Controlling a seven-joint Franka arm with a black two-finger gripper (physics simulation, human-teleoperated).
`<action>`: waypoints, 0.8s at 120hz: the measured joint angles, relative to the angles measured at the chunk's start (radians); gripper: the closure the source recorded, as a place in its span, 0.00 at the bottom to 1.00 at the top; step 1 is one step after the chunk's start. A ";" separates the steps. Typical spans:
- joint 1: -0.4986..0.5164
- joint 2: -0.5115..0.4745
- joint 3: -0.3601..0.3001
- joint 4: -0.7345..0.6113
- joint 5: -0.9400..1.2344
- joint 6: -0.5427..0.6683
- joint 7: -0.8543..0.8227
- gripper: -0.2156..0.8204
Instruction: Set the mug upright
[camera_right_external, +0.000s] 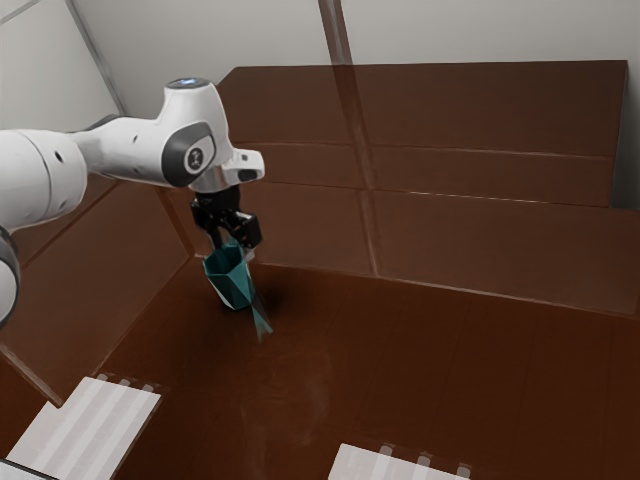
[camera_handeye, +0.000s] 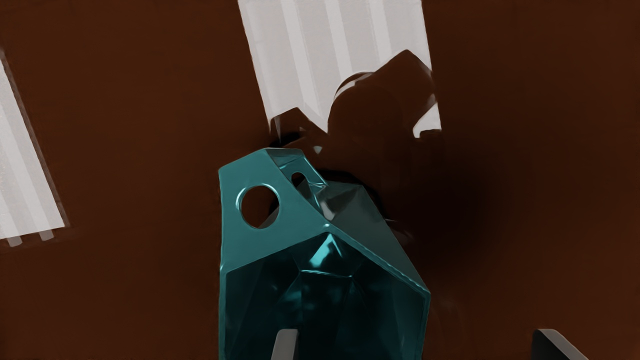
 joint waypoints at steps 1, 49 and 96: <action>0.000 -0.001 0.000 0.007 -0.001 -0.005 0.000 0.30; -0.002 -0.059 0.006 0.309 -0.025 -0.223 -0.010 0.22; 0.005 -0.079 0.011 0.311 -0.024 -0.288 -0.006 0.21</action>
